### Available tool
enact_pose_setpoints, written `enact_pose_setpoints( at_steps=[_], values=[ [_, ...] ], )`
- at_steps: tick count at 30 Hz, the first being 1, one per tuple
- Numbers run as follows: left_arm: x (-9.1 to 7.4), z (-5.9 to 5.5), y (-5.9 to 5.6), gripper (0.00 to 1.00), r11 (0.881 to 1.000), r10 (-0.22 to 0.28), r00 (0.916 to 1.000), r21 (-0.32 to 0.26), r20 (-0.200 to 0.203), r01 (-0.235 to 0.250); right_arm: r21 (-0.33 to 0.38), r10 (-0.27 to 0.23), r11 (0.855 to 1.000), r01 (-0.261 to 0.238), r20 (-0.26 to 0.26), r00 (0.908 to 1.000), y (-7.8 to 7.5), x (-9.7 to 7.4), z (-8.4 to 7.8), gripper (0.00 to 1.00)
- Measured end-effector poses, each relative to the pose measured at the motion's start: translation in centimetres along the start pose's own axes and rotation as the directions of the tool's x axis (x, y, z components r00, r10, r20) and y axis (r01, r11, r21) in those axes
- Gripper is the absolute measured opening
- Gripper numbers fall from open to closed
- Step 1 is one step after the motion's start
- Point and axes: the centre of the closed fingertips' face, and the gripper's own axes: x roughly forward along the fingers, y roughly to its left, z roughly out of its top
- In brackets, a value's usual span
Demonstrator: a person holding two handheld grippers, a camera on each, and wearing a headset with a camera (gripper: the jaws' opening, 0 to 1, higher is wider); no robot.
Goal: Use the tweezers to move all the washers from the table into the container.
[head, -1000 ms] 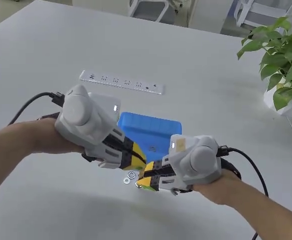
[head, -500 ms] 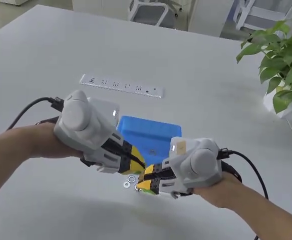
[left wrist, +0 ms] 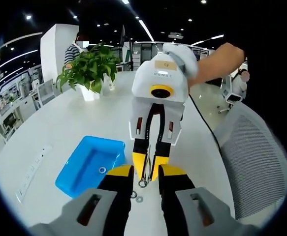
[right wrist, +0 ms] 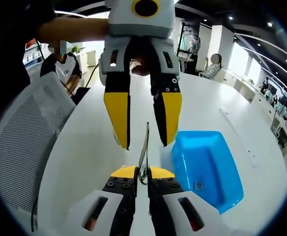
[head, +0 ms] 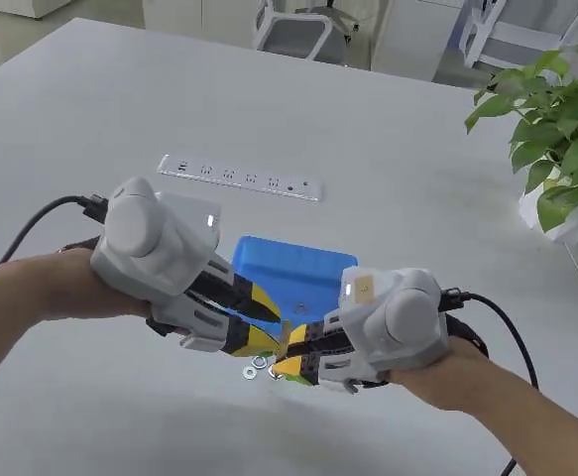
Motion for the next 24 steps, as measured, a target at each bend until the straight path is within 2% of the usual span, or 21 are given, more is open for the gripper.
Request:
enact_pose_setpoints(
  at_steps=[6,11,18,24],
  values=[
    [-0.7,-0.3,0.0,0.33,0.999,0.027,0.9991,-0.035,0.032,-0.026,-0.01,-0.011,1.0,0.011,0.008,0.9999,-0.7,-1.0,1.0,0.08],
    [-1.3,-1.0,0.2,0.43,0.997,0.058,0.9977,-0.057,0.034,-0.056,-0.012,-0.022,1.0,0.022,0.021,0.9995,-1.5,-1.8,1.8,0.08],
    [-2.3,-1.7,0.2,0.67,0.99,0.099,0.9937,-0.107,0.052,-0.093,-0.021,-0.031,0.999,0.031,0.035,0.9989,-2.7,-2.5,2.8,0.08],
    [-3.2,-2.1,0.0,0.79,0.981,0.131,0.9887,-0.152,0.073,-0.118,-0.037,-0.053,0.998,0.055,0.045,0.9976,-4.5,-2.7,3.4,0.08]
  ],
)
